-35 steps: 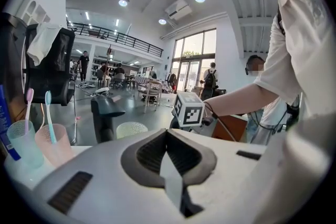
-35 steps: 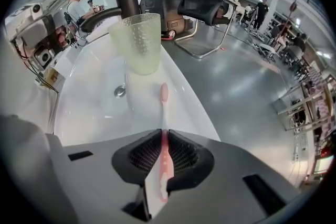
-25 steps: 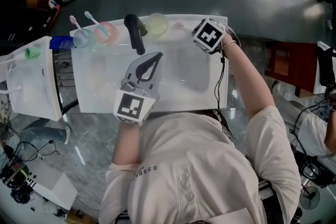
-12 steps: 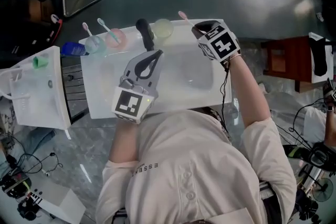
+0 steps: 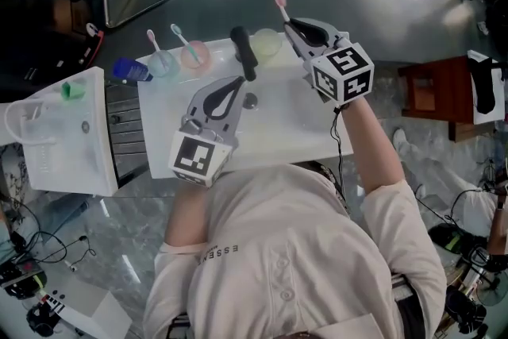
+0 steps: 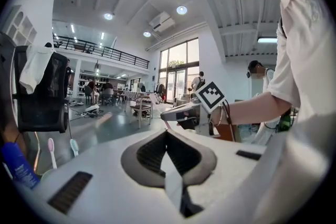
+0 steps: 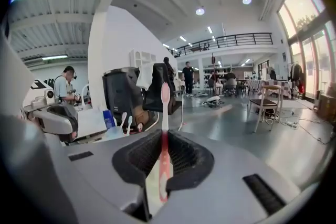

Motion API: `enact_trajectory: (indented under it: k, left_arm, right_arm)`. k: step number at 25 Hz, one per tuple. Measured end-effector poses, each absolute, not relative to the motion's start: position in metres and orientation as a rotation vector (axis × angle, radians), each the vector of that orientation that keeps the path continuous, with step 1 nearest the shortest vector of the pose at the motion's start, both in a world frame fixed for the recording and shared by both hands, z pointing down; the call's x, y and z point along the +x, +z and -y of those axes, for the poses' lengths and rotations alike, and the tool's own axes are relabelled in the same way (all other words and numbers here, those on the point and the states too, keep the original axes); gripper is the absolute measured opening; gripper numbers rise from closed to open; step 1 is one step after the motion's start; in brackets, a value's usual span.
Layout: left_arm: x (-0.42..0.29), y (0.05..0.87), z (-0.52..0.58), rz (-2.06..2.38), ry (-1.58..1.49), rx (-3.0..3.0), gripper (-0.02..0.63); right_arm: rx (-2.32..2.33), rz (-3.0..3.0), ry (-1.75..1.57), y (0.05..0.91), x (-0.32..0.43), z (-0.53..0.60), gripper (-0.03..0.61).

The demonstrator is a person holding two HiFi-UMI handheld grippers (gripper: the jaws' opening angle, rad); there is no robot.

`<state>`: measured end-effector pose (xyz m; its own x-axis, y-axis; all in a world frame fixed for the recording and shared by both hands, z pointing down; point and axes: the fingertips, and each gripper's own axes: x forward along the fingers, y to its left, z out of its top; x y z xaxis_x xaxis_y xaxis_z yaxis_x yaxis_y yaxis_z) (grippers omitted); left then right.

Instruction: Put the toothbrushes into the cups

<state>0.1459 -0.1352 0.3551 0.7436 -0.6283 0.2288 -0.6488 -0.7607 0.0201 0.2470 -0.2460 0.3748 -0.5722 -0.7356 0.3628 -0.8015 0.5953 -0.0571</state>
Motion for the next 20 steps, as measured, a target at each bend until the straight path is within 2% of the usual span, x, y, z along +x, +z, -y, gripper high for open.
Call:
enact_trajectory:
  k: [6,20]
  left_arm:
    - [0.121,0.36,0.137,1.091,0.315,2.802,0.001]
    - [0.1,0.383,0.139,1.142,0.315,2.739,0.002]
  right_arm:
    - [1.315,2.67,0.207,0.363,0.221,0.251,0.051]
    - [1.405,2.65,0.39,0.431,0.215,0.27,0.051]
